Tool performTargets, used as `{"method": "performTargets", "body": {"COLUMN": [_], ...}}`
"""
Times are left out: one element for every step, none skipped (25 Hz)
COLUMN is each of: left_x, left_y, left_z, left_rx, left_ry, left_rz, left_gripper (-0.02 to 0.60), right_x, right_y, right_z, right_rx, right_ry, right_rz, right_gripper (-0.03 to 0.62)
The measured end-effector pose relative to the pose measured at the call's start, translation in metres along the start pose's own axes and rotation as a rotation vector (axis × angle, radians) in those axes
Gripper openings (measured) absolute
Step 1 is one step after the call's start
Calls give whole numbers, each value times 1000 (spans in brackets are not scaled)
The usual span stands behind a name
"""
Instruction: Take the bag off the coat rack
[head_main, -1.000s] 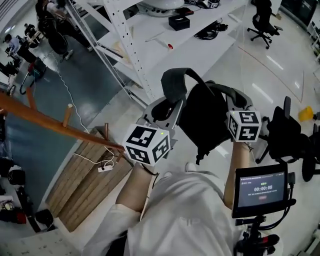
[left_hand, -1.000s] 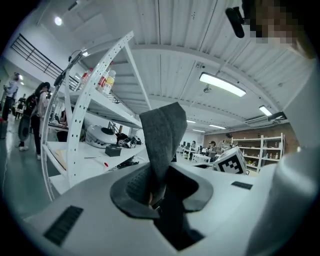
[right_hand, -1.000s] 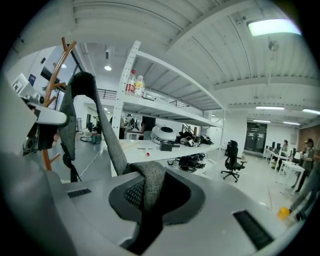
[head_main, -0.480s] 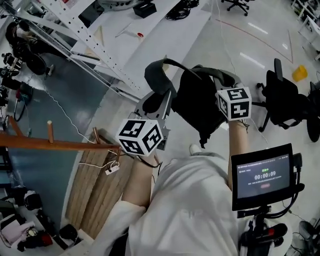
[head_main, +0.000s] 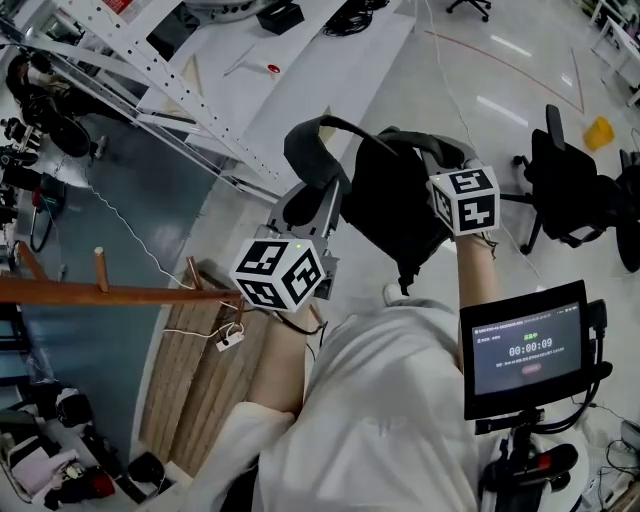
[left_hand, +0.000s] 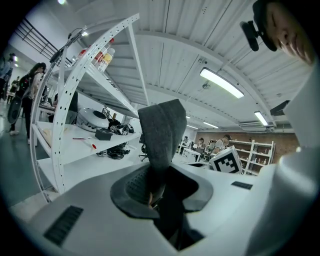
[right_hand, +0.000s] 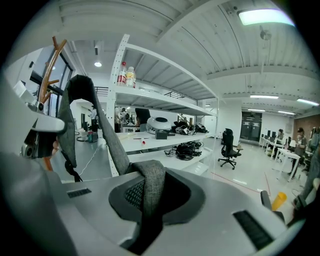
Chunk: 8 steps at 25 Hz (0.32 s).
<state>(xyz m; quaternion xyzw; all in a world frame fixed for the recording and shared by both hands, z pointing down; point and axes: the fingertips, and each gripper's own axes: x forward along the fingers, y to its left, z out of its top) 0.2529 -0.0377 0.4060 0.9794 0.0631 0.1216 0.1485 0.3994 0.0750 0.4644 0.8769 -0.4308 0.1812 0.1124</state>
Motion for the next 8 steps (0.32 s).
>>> {"method": "performTargets", "body": {"left_x": [0, 0, -1, -1, -1, -2, -2, -2], "left_y": [0, 0, 0, 0, 0, 1, 1, 1], "left_z": [0, 0, 0, -1, -2, -2, -3, -4], "left_rx": [0, 0, 0, 0, -1, -3, -5, -7], "left_ry": [0, -1, -1, -1, -1, -1, 0, 1], "left_rz": [0, 1, 2, 2, 3, 3, 3, 3], "left_gripper": [83, 83, 83, 83, 83, 83, 83, 83], "right_x": [0, 0, 0, 1, 1, 1, 2, 2], "right_y": [0, 1, 1, 1, 1, 1, 1, 1], "right_z": [0, 0, 0, 0, -1, -1, -2, -2], "right_rx": [-1, -2, -3, -4, -3, -2, -1, 1], "right_ry": [0, 0, 0, 1, 1, 2, 3, 4], "right_rz": [2, 3, 4, 4, 4, 4, 4, 4], "right_gripper": [44, 44, 44, 44, 44, 44, 44, 44]}}
